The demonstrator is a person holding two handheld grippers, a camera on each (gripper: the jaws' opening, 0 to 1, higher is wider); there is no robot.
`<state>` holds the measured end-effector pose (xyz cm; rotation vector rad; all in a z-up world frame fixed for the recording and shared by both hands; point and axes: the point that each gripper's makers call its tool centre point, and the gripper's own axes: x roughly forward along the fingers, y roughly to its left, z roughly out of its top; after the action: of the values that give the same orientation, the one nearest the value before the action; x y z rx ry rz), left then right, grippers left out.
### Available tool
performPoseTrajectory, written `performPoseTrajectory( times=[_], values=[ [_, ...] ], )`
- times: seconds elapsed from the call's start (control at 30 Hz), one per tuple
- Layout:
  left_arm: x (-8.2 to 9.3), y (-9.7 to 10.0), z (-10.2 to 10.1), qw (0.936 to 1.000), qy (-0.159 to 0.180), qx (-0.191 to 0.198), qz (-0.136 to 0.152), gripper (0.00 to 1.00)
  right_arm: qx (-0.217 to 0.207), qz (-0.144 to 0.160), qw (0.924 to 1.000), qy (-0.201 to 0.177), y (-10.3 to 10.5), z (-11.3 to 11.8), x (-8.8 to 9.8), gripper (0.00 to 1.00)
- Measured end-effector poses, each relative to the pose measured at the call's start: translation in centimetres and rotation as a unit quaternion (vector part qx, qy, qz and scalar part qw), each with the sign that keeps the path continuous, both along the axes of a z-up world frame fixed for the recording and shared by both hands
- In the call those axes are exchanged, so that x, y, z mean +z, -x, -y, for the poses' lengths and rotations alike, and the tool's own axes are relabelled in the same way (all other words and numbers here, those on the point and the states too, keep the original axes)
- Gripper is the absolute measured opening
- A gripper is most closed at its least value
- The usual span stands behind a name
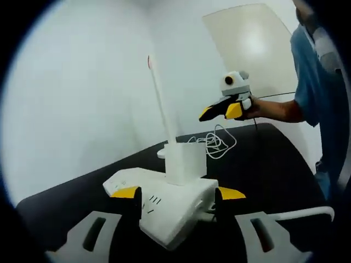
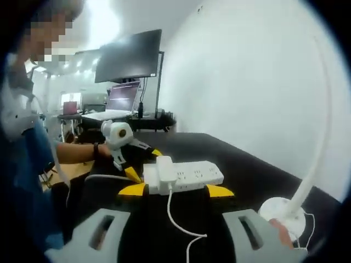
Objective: Insert the desk lamp plug into the socket, turn on the power strip switch, turn on the lamp switch, then turn off the lamp switch, turn off the power strip switch, and remove the plug from the socket.
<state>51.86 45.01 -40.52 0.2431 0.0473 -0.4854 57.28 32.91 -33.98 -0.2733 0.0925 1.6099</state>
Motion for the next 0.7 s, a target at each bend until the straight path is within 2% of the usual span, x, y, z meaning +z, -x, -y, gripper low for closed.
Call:
performPoseTrajectory(
  times=[0.17, 0.23, 0.4, 0.7],
  values=[
    [-0.1, 0.2, 0.1, 1.0, 0.003, -0.007, 0.001, 0.48, 0.009, -0.022, 0.9997, 0.007, 0.2, -0.6, 0.0, 0.41],
    [-0.4, 0.2, -0.1, 0.9999, 0.01, -0.012, -0.007, 0.46, 0.011, -0.022, 0.9996, 0.013, 0.2, -0.6, -0.1, 0.41],
    [-0.3, -0.1, -0.1, 0.9999, 0.011, -0.012, 0.003, 0.46, 0.012, -0.024, 0.999, 0.035, 0.1, -0.5, -0.8, 0.41],
    [-0.3, -0.4, 0.2, 0.9995, 0.008, -0.026, 0.013, 0.47, 0.005, -0.019, 0.9985, 0.051, -0.9, -0.8, -1.4, 0.41]
  ],
)
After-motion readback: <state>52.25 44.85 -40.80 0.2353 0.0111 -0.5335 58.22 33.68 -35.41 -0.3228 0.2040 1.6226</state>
